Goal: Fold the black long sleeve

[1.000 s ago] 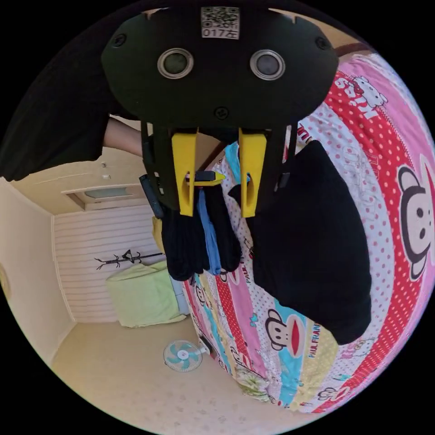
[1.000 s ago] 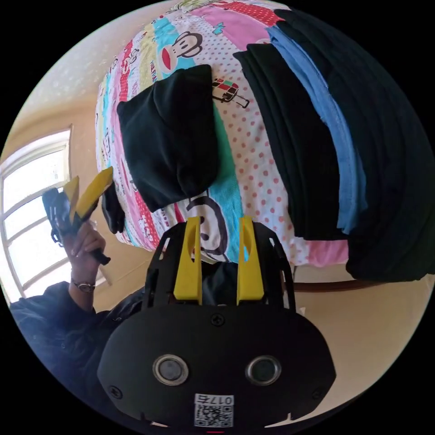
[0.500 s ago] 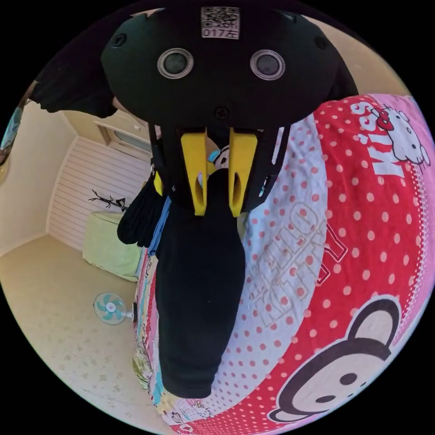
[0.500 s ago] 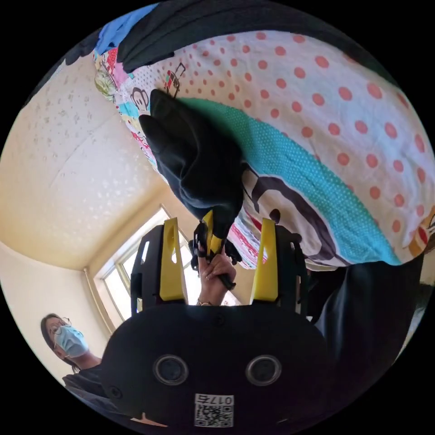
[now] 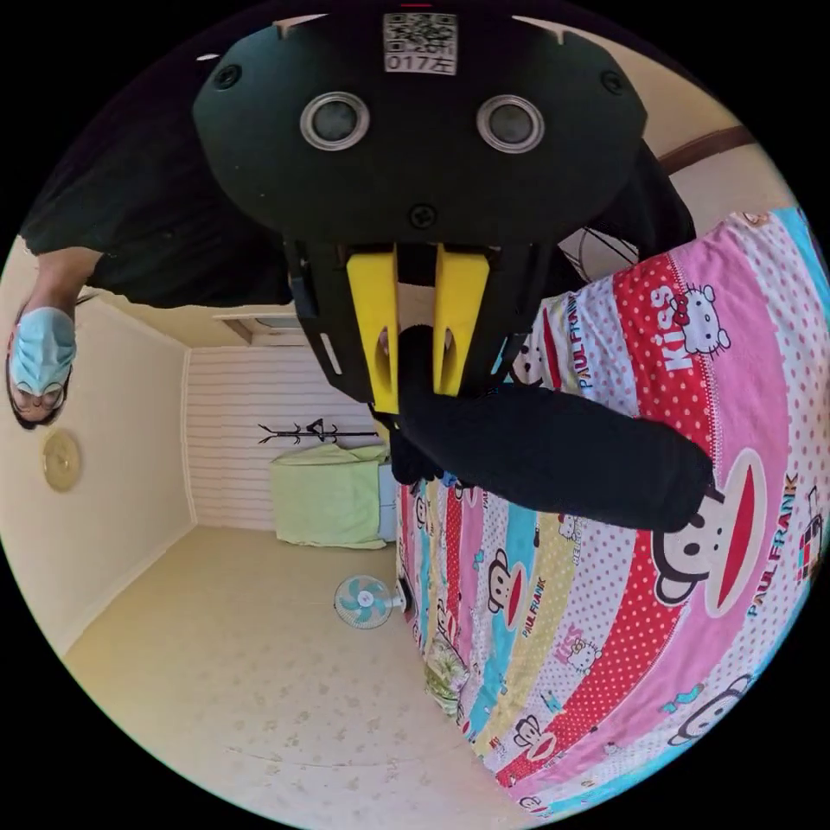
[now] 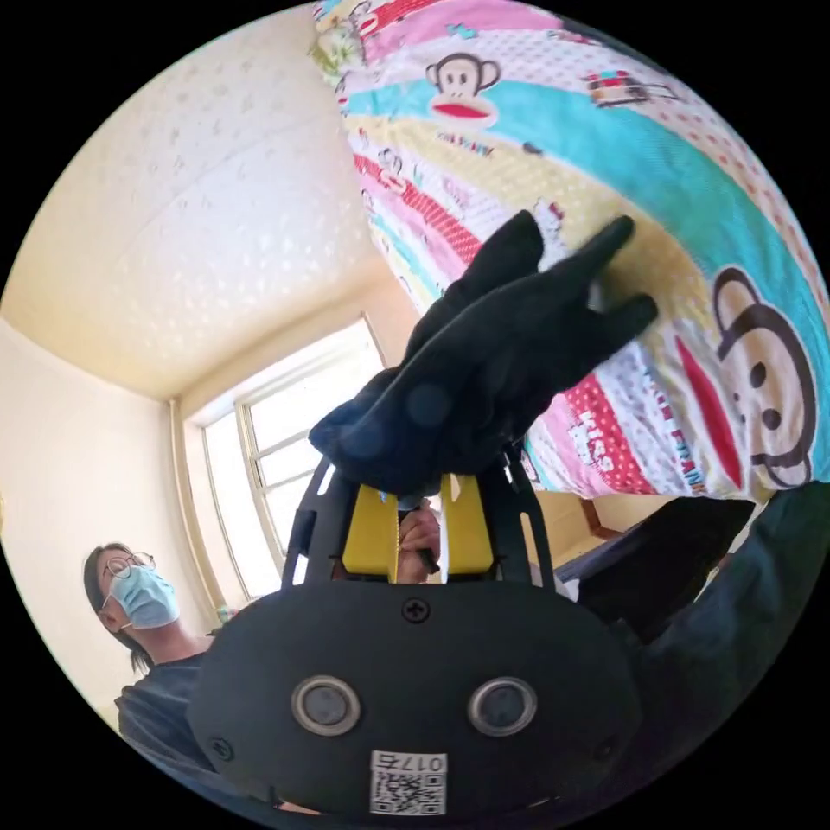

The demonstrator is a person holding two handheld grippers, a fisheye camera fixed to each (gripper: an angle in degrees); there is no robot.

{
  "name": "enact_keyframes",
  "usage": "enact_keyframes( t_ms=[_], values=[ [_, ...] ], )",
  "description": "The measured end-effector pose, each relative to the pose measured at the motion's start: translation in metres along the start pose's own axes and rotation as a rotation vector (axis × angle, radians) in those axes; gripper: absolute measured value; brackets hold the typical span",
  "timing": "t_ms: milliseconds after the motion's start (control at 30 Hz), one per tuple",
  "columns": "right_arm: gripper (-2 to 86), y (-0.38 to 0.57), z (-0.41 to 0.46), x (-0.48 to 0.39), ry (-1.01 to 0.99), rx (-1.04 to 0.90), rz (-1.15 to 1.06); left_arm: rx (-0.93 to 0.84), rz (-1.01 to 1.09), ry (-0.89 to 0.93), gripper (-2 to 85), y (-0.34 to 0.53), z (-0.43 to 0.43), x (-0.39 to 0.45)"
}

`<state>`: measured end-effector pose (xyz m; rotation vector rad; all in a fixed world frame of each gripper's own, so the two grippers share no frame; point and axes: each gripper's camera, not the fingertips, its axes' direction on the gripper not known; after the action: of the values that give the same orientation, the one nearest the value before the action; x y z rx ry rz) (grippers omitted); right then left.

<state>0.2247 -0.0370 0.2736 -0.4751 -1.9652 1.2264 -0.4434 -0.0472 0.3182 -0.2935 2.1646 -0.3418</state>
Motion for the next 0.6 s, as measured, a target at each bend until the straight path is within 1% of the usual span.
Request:
enact_keyframes(
  t_ms=[67, 100, 133, 167, 233, 267, 333, 367, 433, 467, 500, 567, 600],
  values=[
    [7.6, 0.009, 0.052, -0.027, 0.026, -0.080, -0.036, 0.090, 0.055, 0.014, 6.4, 0.009, -0.065, 0.019],
    [7.5, 0.017, 0.089, -0.044, 0.024, -0.132, -0.072, 0.114, 0.077, 0.015, 6.4, 0.011, -0.082, 0.025],
    [7.4, 0.025, 0.128, -0.060, 0.012, -0.187, -0.118, 0.170, 0.124, 0.011, 6.5, 0.016, -0.117, 0.038],
    [7.3, 0.030, 0.148, -0.067, 0.004, -0.213, -0.142, 0.224, 0.174, 0.004, 6.5, 0.023, -0.152, 0.051],
    [7.3, 0.053, 0.227, -0.093, -0.012, -0.315, -0.238, 0.287, 0.245, -0.035, 6.5, 0.035, -0.201, 0.073],
    [7.3, 0.059, 0.246, -0.097, -0.011, -0.336, -0.262, 0.325, 0.280, -0.073, 6.5, 0.044, -0.229, 0.085],
    [7.4, 0.083, 0.319, -0.101, -0.006, -0.405, -0.324, 0.378, 0.304, -0.121, 6.5, 0.058, -0.265, 0.095],
    [7.5, 0.089, 0.337, -0.097, -0.010, -0.416, -0.327, 0.417, 0.309, -0.147, 6.5, 0.067, -0.285, 0.095],
    [8.0, 0.105, 0.400, -0.069, -0.001, -0.437, -0.350, 0.469, 0.316, -0.176, 6.6, 0.077, -0.306, 0.083],
    [8.1, 0.108, 0.415, -0.058, 0.018, -0.441, -0.356, 0.494, 0.271, -0.178, 6.7, 0.080, -0.317, 0.063],
    [8.7, 0.111, 0.444, -0.029, 0.079, -0.450, -0.358, 0.505, 0.238, -0.183, 6.8, 0.081, -0.320, 0.050],
    [9.5, 0.113, 0.483, 0.025, 0.243, -0.473, -0.367, 0.542, 0.023, -0.272, 9.1, 0.093, -0.322, -0.018],
    [9.8, 0.114, 0.499, 0.065, 0.417, -0.485, -0.347, 0.550, -0.049, -0.311, 10.1, 0.098, -0.319, -0.039]
  ],
)
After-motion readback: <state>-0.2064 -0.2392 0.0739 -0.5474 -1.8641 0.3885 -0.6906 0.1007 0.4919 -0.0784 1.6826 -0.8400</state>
